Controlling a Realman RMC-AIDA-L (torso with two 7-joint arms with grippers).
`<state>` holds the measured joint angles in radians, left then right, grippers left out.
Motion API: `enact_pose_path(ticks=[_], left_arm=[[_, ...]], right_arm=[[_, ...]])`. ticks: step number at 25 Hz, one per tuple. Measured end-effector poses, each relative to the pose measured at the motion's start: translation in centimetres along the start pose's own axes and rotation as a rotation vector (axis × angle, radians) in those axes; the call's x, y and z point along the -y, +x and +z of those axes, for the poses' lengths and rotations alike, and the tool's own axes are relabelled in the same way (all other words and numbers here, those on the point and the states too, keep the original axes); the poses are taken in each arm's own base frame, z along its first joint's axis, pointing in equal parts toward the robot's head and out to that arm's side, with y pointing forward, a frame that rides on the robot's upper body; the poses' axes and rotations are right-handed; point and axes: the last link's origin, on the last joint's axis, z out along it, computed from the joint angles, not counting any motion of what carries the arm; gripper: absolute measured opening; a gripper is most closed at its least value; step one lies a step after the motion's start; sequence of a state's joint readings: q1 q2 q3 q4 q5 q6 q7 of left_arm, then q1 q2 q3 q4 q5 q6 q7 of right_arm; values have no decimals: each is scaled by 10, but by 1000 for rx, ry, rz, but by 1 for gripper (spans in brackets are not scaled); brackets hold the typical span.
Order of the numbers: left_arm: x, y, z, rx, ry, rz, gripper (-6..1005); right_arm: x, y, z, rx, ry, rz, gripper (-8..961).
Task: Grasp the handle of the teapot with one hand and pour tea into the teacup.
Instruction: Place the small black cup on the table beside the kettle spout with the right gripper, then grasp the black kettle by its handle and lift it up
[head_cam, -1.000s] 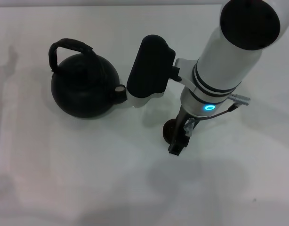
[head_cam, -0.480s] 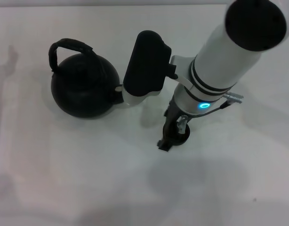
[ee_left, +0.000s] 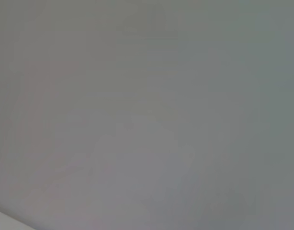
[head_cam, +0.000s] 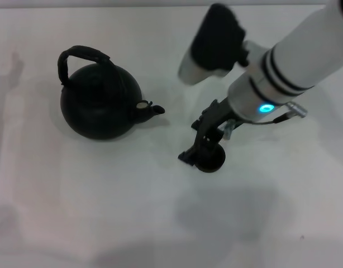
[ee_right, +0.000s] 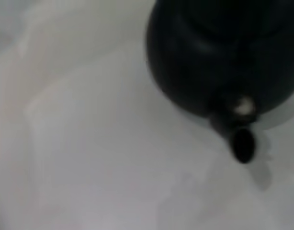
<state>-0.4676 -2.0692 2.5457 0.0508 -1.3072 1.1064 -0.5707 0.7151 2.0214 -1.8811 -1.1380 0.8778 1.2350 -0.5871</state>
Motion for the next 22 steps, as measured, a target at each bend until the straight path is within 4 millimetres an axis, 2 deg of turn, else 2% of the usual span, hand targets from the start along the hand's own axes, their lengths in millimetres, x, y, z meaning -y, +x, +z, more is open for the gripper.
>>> enact_pose_path(ticks=[6,11,16,19,22], left_arm=[[-3,-1,1,0,-6,-6,891],[-4,-2,0,1,-7,-8,890],[-3,-2,-1,-1,-1,-13,890],[-2,-2,-2,-4,8,-18,890],[-2,-3,-3,-3,10,-21,891]], right_arm=[[21,21,-20,186,-119,137,839],[41,48,-34,366,-210,298,838],[59,68,-44,715,-271,443,838],[68,85,-43,942,-211,473,837],[78,106,-39,1052,7,425,836]])
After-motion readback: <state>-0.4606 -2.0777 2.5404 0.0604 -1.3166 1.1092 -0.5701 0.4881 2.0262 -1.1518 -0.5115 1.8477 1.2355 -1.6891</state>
